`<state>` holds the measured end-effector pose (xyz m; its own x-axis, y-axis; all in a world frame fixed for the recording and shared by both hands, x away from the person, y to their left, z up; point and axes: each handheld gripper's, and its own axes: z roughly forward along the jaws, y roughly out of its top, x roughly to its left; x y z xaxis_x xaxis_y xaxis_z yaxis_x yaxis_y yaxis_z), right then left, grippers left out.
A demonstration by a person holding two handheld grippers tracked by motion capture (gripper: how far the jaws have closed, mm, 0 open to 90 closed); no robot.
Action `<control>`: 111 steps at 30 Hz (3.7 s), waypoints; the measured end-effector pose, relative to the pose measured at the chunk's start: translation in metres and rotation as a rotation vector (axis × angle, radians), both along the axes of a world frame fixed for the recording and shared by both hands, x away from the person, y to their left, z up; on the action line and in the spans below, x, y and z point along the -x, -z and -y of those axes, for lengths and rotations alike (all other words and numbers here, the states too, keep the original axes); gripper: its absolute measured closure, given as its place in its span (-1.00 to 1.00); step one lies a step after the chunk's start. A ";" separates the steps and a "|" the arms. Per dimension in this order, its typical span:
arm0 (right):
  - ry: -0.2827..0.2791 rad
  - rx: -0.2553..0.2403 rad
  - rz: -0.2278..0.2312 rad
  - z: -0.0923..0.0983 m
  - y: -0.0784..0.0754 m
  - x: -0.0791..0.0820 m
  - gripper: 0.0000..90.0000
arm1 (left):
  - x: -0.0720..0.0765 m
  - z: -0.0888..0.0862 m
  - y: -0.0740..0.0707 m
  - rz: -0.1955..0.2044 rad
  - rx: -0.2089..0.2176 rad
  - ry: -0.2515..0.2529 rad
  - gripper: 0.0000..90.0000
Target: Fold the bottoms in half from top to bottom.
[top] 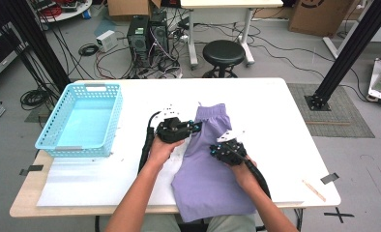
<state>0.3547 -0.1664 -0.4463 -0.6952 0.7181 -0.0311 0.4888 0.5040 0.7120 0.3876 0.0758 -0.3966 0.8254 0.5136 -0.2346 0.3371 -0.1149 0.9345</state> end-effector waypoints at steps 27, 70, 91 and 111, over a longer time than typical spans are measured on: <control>0.207 -0.166 0.045 0.112 -0.020 0.037 0.65 | 0.092 0.011 0.038 0.037 -0.178 0.246 0.59; -0.057 -0.065 0.051 0.062 -0.039 0.024 1.00 | 0.075 -0.058 0.033 -0.003 -0.095 -0.093 0.09; -0.039 0.011 -0.021 0.060 -0.016 0.030 0.59 | 0.067 -0.053 0.037 -0.046 -0.099 -0.169 0.04; 0.069 -0.102 0.006 0.079 -0.024 0.080 0.56 | 0.049 -0.012 0.054 -0.217 -0.266 -0.146 0.11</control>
